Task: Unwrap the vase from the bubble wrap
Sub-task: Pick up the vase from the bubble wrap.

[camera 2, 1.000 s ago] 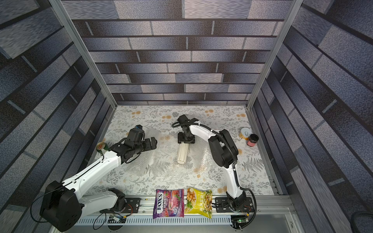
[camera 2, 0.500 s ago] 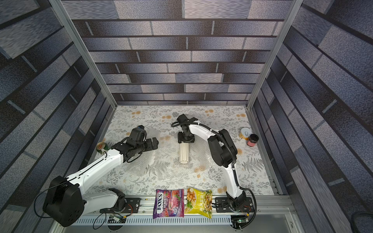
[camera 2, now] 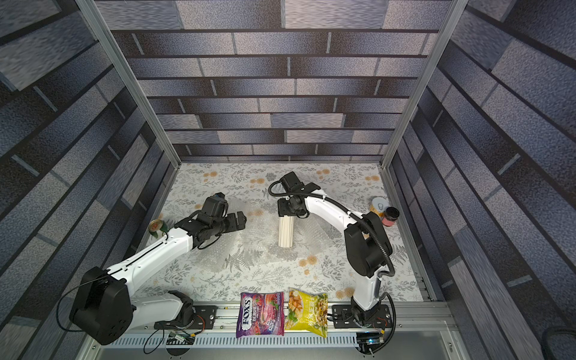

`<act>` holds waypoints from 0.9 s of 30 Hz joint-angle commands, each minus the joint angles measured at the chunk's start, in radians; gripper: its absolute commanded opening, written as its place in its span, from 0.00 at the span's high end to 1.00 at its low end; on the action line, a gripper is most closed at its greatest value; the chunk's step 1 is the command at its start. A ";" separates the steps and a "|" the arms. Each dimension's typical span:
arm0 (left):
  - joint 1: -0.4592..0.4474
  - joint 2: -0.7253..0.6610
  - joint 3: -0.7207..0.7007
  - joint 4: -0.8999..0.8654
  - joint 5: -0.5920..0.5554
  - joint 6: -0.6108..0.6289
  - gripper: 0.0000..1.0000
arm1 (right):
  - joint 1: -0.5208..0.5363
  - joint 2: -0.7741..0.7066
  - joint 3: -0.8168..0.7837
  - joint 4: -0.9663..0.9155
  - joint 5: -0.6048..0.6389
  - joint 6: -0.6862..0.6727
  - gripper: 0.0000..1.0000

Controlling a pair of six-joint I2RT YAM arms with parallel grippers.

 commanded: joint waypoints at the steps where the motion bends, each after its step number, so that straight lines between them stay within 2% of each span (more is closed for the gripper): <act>1: -0.008 0.013 0.035 0.012 0.010 0.005 0.00 | 0.015 -0.061 -0.043 0.094 0.015 -0.023 0.68; 8: -0.014 0.028 0.046 0.016 0.010 0.007 0.00 | 0.038 -0.123 -0.109 0.150 0.064 -0.044 0.68; 12: -0.017 0.041 0.052 0.018 0.013 0.007 0.00 | 0.054 -0.177 -0.169 0.223 0.097 -0.057 0.72; 15: -0.020 0.053 0.060 0.020 0.016 0.008 0.00 | 0.064 -0.214 -0.206 0.274 0.106 -0.070 0.80; 27: -0.029 0.067 0.074 0.017 0.014 0.011 0.00 | 0.106 -0.319 -0.323 0.428 0.169 -0.120 0.80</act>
